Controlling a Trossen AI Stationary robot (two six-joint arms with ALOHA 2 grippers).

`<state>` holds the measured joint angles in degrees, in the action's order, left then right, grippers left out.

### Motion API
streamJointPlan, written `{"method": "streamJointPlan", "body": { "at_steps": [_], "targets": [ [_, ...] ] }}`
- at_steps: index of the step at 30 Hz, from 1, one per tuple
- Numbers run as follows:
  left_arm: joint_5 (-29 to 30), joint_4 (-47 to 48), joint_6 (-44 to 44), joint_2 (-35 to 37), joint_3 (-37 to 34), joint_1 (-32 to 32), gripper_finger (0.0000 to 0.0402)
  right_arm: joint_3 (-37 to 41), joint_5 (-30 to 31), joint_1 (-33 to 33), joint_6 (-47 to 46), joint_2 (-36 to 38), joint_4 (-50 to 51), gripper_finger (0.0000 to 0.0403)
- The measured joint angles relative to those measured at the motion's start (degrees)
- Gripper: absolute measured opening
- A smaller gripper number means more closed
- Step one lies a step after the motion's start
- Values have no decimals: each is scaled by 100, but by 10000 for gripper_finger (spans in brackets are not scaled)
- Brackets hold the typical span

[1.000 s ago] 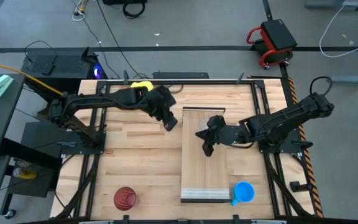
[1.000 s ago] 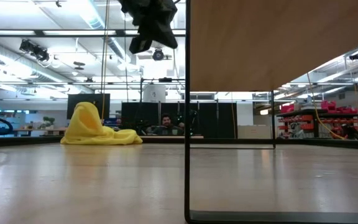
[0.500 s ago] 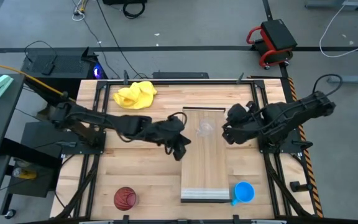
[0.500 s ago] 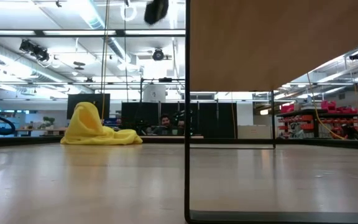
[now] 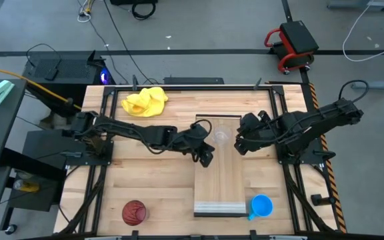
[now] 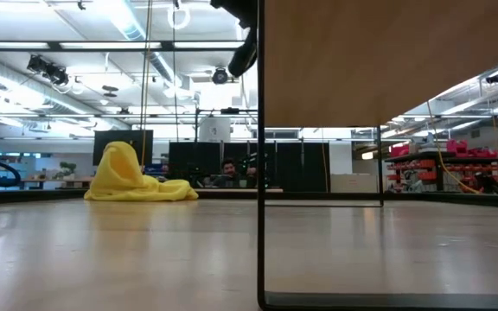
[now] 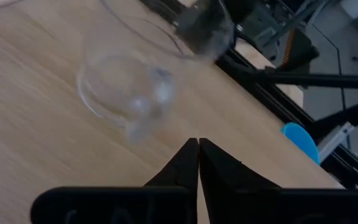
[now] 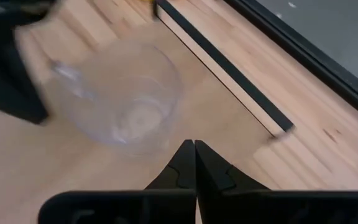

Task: Stack small to large cups/mugs on shelf
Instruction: Put the transparent mug on the shelf

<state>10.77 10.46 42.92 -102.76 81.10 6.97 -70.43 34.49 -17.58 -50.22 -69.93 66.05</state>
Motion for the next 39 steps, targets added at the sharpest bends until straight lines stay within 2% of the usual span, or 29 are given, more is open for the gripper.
{"method": "streamJointPlan", "body": {
  "at_steps": [5, 12, 20, 28, 39],
  "targets": [
    [12, -46, 2, 0, 0, -184, 11, -2, -44, 26, 279, -21, -431, 0],
    [15, -11, 2, 0, 0, -303, 19, -2, -234, 137, 423, -28, -407, 0],
    [15, 36, 2, 0, 0, -432, 10, -2, -378, 134, 494, -28, -406, 0],
    [15, 63, 0, 0, 0, -466, 23, -2, -456, 133, 519, -28, -403, 0],
    [10, 101, -6, 0, 0, -556, 15, -2, -590, 133, 515, -28, -405, 0]
  ]
}}
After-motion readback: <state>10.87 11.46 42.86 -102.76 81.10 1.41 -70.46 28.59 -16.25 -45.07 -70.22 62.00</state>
